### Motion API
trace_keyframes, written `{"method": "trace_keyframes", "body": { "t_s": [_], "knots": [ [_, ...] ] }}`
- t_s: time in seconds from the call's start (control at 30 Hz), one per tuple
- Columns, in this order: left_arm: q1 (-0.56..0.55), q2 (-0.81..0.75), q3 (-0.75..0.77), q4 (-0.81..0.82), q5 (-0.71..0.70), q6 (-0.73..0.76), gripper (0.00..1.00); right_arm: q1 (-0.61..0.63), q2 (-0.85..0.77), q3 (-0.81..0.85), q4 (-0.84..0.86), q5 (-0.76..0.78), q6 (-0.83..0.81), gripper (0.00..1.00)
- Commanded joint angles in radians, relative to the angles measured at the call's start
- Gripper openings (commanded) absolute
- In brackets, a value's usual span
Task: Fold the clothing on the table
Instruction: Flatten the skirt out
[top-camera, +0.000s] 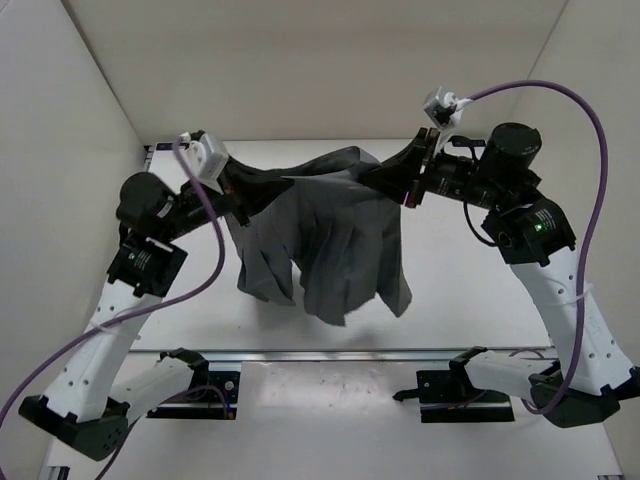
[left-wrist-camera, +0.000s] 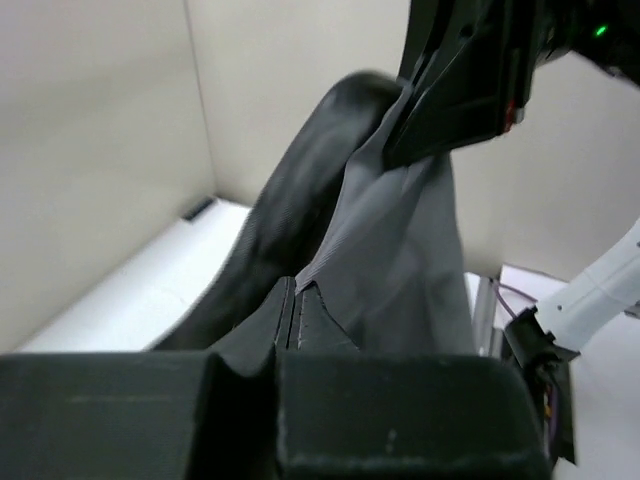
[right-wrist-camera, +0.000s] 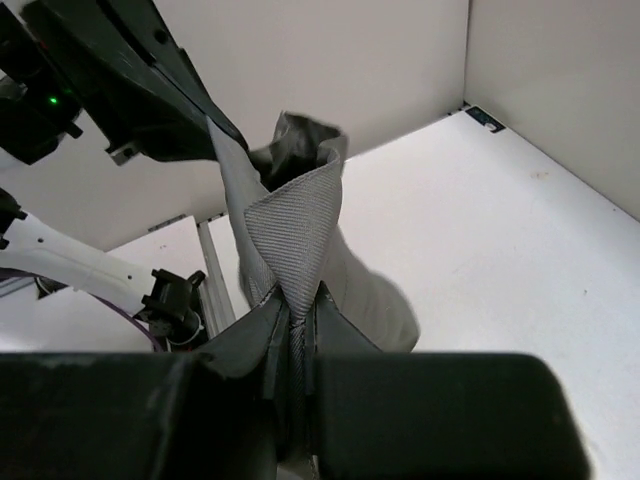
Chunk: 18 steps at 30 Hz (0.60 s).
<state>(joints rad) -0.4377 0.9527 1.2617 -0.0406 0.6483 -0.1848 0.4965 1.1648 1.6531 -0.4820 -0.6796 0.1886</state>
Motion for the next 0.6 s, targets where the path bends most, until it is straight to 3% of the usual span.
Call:
{"method": "trace_keyframes", "body": {
  "t_s": [0.0,0.1,0.2,0.3,0.4,0.43,0.47,0.57],
  "knots": [
    [0.068,0.064,0.053,-0.051,-0.113,0.007,0.0,-0.111,-0.011,-0.045,-0.061,0.02,0.012,0.0],
    [0.05,0.199,0.068,-0.11,-0.165,0.042,0.0,-0.15,0.056,-0.087,-0.047,0.041,0.005,0.0],
    [0.045,0.438,0.198,-0.223,-0.359,0.022,0.0,-0.173,0.166,-0.118,-0.061,0.119,-0.017,0.0],
    [0.093,0.644,0.32,-0.298,-0.317,-0.043,0.0,-0.138,0.285,-0.104,-0.092,0.222,-0.072,0.0],
    [0.094,0.676,0.236,-0.205,-0.355,-0.088,0.42,-0.116,0.328,-0.16,-0.063,0.388,-0.083,0.0],
    [0.087,0.672,0.193,-0.174,-0.39,-0.102,0.46,-0.13,0.344,-0.186,-0.053,0.414,-0.069,0.0],
    [0.08,0.67,0.165,-0.168,-0.401,-0.107,0.61,-0.137,0.351,-0.211,-0.052,0.413,-0.061,0.0],
    [0.093,0.704,0.14,-0.173,-0.409,-0.125,0.77,-0.191,0.366,-0.279,-0.041,0.439,-0.02,0.0]
  ]
}}
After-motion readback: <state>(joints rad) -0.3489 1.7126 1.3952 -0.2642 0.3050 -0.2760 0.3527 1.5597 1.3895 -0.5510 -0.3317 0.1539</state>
